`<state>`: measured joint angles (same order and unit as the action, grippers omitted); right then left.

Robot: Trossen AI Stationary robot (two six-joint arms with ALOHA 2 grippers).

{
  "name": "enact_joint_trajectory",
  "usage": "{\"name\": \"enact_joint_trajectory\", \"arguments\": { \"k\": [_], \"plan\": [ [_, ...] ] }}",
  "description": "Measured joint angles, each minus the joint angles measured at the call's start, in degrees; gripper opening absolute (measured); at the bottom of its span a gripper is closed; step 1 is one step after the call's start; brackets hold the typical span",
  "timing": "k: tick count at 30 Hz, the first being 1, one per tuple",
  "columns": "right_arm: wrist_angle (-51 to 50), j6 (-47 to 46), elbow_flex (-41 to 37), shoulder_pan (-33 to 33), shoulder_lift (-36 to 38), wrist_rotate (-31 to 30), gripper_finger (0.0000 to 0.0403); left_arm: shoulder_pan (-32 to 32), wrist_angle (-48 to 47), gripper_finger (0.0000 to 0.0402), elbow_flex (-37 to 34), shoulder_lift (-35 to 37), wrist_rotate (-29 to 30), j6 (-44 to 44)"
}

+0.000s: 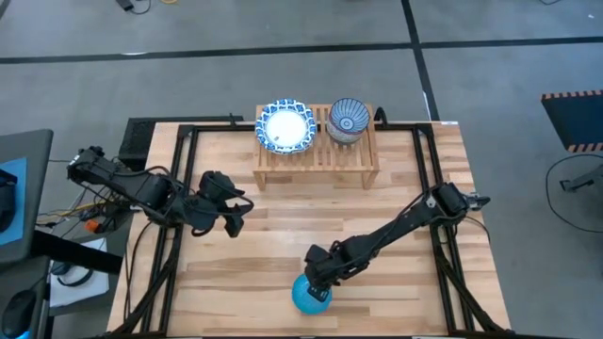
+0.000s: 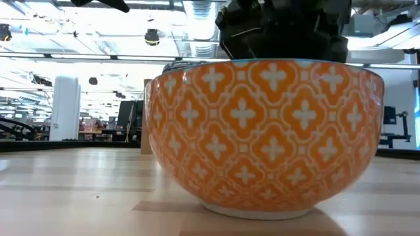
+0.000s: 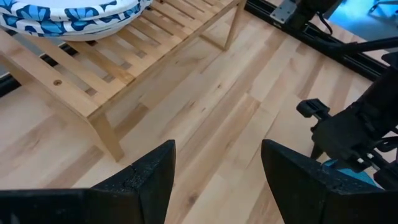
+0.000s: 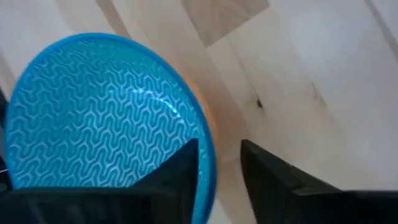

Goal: Place and stack bowls onto a shelf
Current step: Stack the light blue on the top of the blue bowl on the shelf

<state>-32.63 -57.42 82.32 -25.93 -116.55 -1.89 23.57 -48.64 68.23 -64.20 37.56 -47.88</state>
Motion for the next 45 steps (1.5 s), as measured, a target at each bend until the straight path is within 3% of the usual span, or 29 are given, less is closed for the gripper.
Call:
{"name": "enact_joint_trajectory", "arguments": {
  "k": [7,15,25,34,45],
  "plan": [
    [-0.6,-0.2,0.0,0.6,0.0,0.4,0.0040,0.0,0.0,0.0221,0.0,0.0,0.0,-0.1],
    [-5.3,0.1,-0.1,2.1,2.4,0.5,0.0039,0.5,-1.7,0.0221,0.0,0.0,-0.2,-0.8],
    [-12.5,3.6,-0.1,6.5,17.4,-1.1,0.0039,0.5,-4.4,0.0221,0.0,0.0,0.0,-1.9],
    [-13.7,9.4,0.0,16.6,31.0,-4.1,0.0039,0.5,-4.7,0.0221,0.0,0.0,2.0,-2.5],
    [-14.9,14.3,0.0,34.5,42.5,-9.2,0.0039,-0.5,-4.8,0.0221,0.0,0.0,3.7,-4.9]
  ]
}}
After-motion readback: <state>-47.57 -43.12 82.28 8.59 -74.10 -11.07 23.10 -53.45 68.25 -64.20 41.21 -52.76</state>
